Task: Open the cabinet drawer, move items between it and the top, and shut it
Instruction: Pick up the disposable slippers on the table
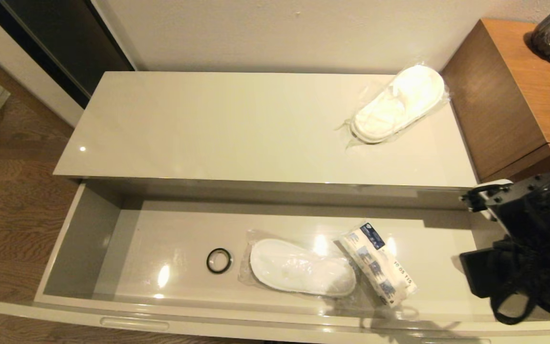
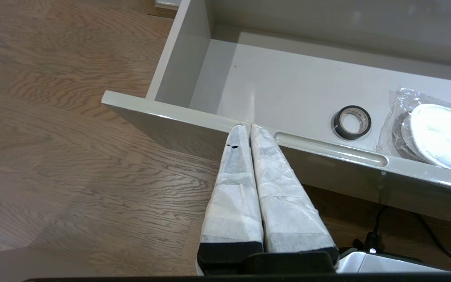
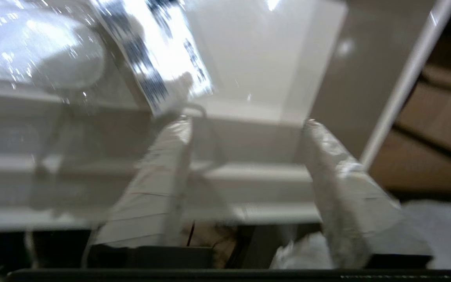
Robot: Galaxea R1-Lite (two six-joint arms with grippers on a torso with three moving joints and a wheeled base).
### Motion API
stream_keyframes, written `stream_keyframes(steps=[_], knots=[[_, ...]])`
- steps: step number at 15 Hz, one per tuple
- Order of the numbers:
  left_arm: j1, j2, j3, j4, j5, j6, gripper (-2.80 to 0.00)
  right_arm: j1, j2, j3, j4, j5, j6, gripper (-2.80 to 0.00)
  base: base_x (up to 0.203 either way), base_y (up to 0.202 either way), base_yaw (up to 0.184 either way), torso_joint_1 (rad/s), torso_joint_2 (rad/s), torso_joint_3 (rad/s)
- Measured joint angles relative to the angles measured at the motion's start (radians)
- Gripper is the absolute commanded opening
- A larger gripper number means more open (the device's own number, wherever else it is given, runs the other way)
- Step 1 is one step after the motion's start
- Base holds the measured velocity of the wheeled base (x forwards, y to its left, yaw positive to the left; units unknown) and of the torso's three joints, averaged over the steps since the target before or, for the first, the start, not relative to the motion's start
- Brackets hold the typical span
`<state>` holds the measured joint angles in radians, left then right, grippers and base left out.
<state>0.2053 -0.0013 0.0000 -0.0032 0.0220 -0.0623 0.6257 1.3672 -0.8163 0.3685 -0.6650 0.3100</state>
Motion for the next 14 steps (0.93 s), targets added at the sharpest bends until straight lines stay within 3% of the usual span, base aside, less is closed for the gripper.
stream_keyframes(steps=[2,5,7,14], knots=[[0.0,0.0,0.0,0.0,0.0,0.0,-2.8,-0.024,-0.086,-0.001,0.139,0.004,0.089,-2.8,0.0,0.0,0.0,0.0,0.0,0.0],[0.0,0.0,0.0,0.0,-0.001,0.0,-2.8,-0.102,-0.15,-0.016,0.187,-0.017,0.126,-2.8,0.0,0.0,0.0,0.0,0.0,0.0],[0.0,0.0,0.0,0.0,-0.002,0.0,-2.8,-0.138,-0.173,-0.037,0.232,-0.079,0.172,-2.8,0.0,0.0,0.0,0.0,0.0,0.0],[0.0,0.0,0.0,0.001,-0.002,0.0,-2.8,-0.287,-0.345,-0.113,0.431,-0.093,0.2,-2.8,0.0,0.0,0.0,0.0,0.0,0.0]])
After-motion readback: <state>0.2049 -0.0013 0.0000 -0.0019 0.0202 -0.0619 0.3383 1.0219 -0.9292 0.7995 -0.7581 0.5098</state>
